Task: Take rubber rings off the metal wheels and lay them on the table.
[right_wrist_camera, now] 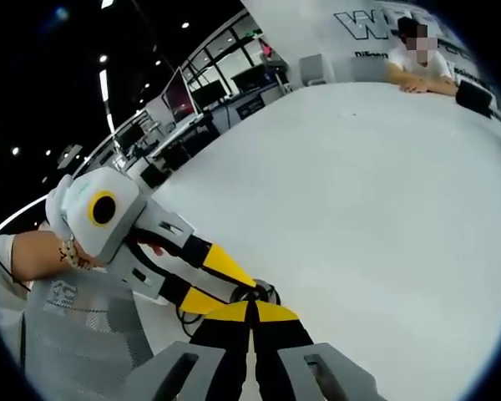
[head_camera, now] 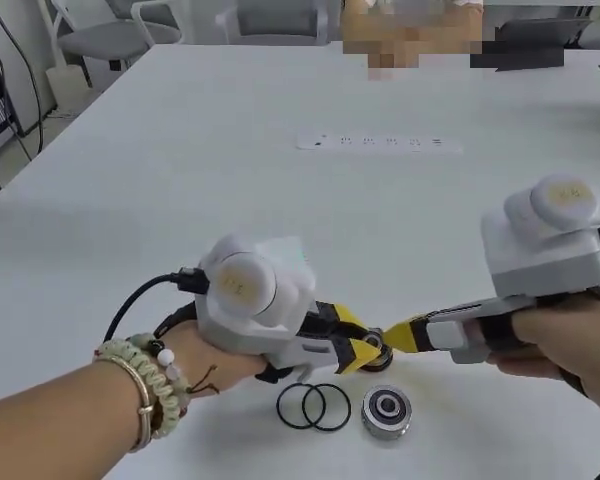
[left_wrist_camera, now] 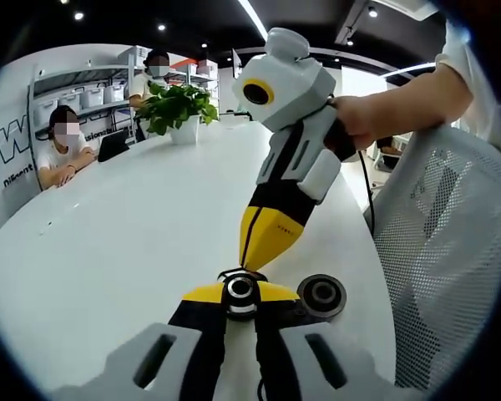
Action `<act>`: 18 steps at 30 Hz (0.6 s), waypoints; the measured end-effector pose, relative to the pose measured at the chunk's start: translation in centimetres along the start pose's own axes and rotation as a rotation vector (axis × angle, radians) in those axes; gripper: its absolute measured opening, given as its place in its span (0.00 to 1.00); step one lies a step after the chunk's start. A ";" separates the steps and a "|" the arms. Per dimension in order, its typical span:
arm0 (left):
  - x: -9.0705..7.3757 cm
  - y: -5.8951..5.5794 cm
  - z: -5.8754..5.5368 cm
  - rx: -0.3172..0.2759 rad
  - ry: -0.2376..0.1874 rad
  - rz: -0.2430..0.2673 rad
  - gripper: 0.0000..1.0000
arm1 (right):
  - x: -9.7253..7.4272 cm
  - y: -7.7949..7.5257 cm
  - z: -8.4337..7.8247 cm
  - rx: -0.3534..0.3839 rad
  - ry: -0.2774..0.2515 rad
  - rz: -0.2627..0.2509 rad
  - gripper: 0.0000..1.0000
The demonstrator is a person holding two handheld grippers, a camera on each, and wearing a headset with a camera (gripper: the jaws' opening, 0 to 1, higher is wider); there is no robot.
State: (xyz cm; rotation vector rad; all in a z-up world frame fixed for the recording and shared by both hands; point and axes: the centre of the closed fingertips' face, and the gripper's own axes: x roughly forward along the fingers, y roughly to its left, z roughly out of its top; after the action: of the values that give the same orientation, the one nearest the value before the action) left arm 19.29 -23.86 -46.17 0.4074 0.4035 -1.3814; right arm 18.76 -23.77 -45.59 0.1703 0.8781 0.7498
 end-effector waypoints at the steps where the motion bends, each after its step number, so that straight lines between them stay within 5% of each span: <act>1: 0.0 0.0 0.0 -0.001 0.000 0.000 0.07 | 0.0 0.0 0.0 -0.002 -0.001 0.001 0.00; 11: 0.0 0.0 0.0 -0.003 -0.004 -0.002 0.07 | 0.0 0.9 0.8 -0.005 -0.031 0.036 0.00; 18: -0.1 0.0 0.0 -0.005 -0.006 -0.002 0.07 | -0.2 0.9 1.0 -0.019 -0.033 0.016 0.00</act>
State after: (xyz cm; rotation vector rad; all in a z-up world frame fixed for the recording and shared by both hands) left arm 19.32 -23.82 -46.10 0.3985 0.4026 -1.3828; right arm 19.02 -23.08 -44.46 0.1723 0.8390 0.7684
